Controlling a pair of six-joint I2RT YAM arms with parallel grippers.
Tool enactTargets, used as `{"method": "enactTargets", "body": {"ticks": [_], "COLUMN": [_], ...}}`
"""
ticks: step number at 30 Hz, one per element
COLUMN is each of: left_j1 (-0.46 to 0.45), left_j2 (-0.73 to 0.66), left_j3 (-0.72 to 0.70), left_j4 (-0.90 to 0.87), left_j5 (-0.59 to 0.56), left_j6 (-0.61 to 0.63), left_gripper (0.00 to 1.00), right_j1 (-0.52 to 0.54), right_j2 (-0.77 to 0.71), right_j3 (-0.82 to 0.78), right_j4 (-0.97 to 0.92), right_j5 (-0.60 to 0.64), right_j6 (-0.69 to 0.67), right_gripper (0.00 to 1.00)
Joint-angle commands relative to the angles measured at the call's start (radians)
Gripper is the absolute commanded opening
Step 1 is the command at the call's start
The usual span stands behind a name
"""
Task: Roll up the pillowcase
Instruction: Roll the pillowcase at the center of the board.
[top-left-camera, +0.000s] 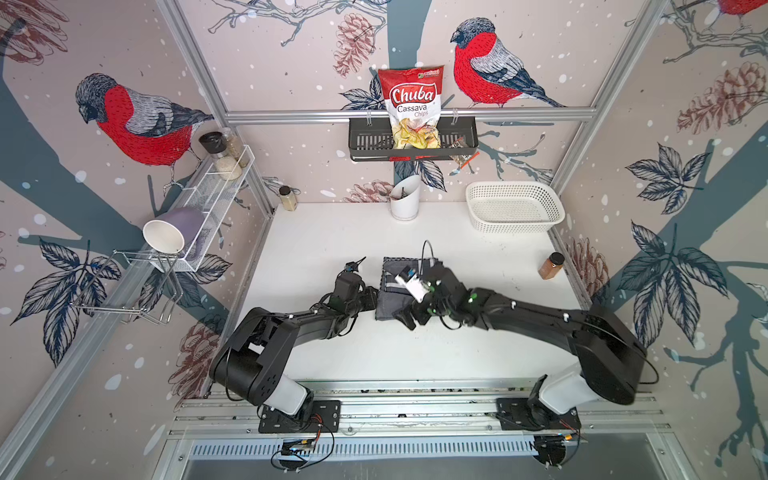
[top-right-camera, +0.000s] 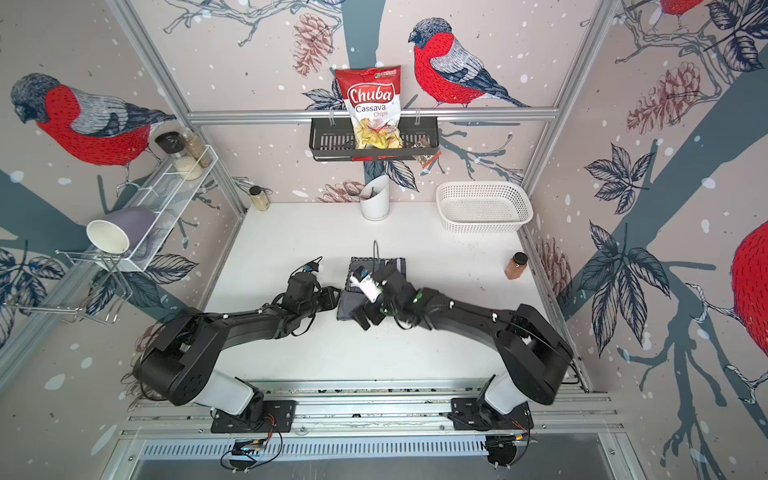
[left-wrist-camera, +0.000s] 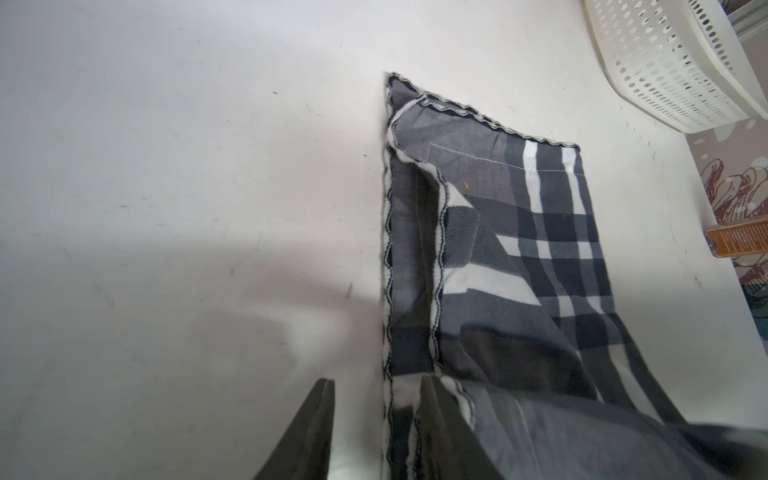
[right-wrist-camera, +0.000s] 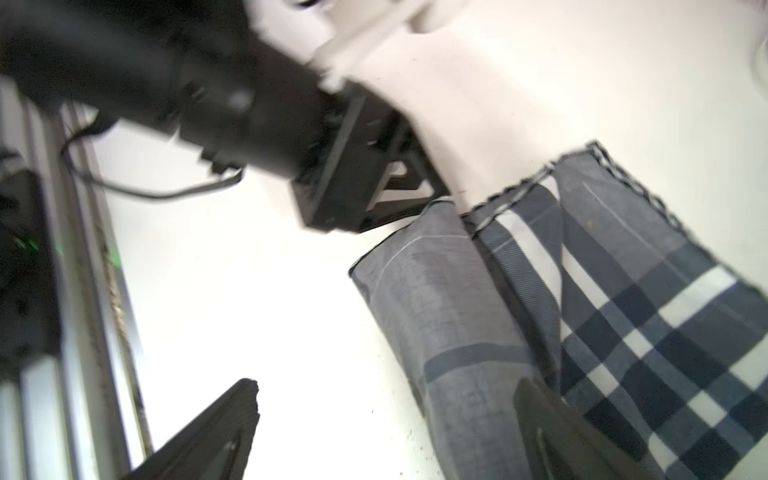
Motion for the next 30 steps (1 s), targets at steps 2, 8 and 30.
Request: {"method": "enactTargets", "body": {"ticks": [2,8,30], "left_j1": [0.001,0.001,-0.173], "left_j2": [0.025,0.02,0.12], "left_j3": [0.03,0.039,0.119], "left_j4": [-0.012,-0.018,0.064], "left_j5": [0.003,0.005,0.09], "left_j6": [-0.01,-0.011,-0.067], "left_gripper": [0.4,0.41,0.45], "right_j1": [0.082,-0.057,-0.419], "right_j2": [0.023,0.109,0.173], "right_j3": [-0.023,0.058,-0.023], "right_j4": [0.139,0.005,0.15], "right_j5": [0.48,0.23,-0.538], "right_j6": [-0.173,-0.029,0.32], "right_gripper": [1.0,0.99,0.91]}}
